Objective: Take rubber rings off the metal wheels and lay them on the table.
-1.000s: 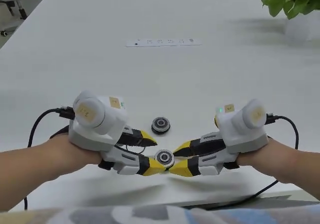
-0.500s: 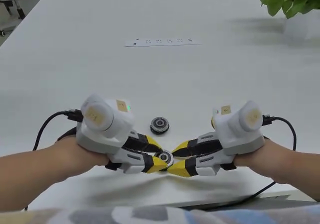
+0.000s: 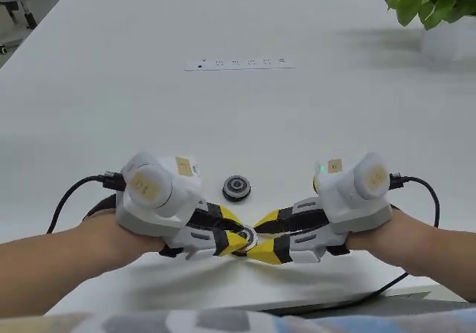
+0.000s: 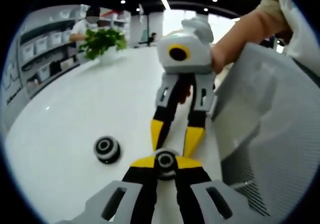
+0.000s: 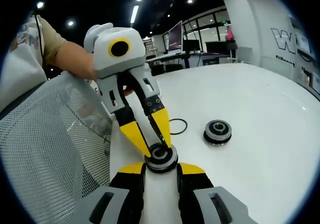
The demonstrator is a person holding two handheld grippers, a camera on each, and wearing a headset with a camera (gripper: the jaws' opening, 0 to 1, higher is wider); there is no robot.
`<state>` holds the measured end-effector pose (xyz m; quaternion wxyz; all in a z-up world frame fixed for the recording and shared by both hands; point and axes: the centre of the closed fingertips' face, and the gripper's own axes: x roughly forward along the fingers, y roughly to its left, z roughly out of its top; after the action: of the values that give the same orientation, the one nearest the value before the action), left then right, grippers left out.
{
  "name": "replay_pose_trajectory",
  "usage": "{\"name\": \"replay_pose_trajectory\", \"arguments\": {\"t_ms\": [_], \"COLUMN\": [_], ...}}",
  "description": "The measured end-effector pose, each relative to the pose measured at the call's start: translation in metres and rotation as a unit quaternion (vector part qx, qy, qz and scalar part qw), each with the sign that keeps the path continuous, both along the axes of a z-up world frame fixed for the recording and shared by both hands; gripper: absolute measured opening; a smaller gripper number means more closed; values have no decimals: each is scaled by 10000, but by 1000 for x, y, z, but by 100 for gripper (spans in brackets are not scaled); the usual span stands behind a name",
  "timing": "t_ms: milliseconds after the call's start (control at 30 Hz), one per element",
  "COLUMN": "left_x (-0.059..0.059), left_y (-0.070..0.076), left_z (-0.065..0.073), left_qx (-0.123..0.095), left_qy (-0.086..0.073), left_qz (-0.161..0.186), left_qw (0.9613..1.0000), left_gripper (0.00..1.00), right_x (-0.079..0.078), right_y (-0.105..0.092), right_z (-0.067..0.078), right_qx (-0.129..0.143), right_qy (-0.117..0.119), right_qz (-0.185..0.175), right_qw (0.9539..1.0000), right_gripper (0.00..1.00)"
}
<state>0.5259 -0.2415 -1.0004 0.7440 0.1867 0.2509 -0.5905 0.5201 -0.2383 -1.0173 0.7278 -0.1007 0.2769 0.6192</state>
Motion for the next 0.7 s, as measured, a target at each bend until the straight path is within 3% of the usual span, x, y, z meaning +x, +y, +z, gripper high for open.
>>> {"name": "replay_pose_trajectory", "arguments": {"t_ms": [67,100,133,367,700], "left_x": [0,2,-3,1,0], "left_y": [0,-7,1,0,0], "left_z": [-1,4,-1,-1,-2], "left_qx": [33,-106,104,48,-1], "left_qy": [-76,-297,-94,-165,-118], "left_qz": [-25,-159,-74,-56,10], "left_qw": [10000,9994,9999,9998,9999], "left_gripper": [15,15,15,14,13], "right_x": [0,0,1,1,0], "right_y": [0,0,0,0,-2], "right_z": [0,0,1,1,-1], "right_qx": [6,6,11,13,-58], "right_qy": [1,-2,-6,-20,-153], "right_qz": [-12,-16,-21,-27,47], "right_qw": [10000,10000,10000,10000,9999], "right_gripper": [23,23,23,23,20]}}
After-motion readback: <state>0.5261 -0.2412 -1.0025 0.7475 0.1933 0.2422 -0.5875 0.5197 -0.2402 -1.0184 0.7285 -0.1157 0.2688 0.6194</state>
